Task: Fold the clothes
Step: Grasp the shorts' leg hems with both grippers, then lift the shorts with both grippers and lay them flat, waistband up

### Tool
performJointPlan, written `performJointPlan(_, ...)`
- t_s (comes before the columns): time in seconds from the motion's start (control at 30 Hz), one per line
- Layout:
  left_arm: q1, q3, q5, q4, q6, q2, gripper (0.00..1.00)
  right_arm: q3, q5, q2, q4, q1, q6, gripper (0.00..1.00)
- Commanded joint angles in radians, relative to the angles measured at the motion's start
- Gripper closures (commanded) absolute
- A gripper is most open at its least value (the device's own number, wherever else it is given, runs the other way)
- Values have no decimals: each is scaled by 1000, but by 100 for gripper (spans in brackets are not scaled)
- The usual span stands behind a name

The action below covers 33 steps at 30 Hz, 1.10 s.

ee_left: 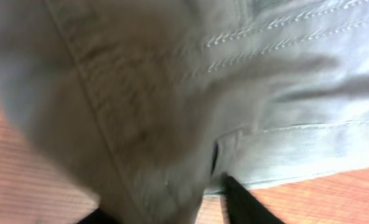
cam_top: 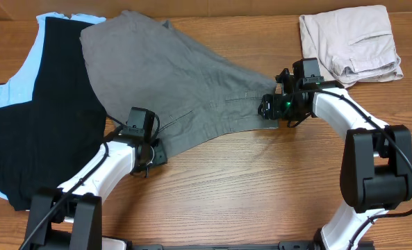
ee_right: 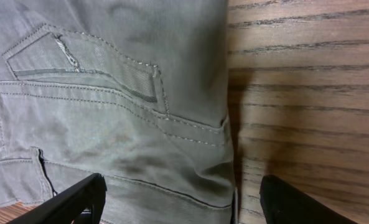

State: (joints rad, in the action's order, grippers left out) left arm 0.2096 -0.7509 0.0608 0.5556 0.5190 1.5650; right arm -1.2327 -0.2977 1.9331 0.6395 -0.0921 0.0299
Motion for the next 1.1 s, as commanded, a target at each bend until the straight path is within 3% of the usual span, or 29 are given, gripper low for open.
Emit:
performJointPlan(0.0,9,29,7,-53,2,-1,79,-24,14,4,-6,3,8,19)
performJointPlan(0.07,9,29,7,-63,2,-1,96,-24,19,4,-6,3,8,18)
performJointPlan(0.3,6,29,-5,-88,-7,-1,96,-23,56,9,-3,3,7,19)
performJointPlan(0.47,7,29,48,-86,-102,-1,96,-23,56,35,-1,0,8,25)
performJointPlan(0.57,7,29,44,-81,-105,-1,96,-23,7,56,22,-4,8,37)
performJointPlan(0.67,7,29,49,-80,-104,-1,96,-15,-20,75,48,-12,8,57)
performJointPlan(0.77,7,29,48,-72,-104,-1,96,-6,-18,77,65,-22,19,96)
performJointPlan(0.93,3,-39,43,-12,-106,-13,96,-7,-45,60,89,-15,53,96)
performJointPlan(1.07,-2,-286,3,191,-178,-45,96,-61,-134,-47,165,43,52,96)
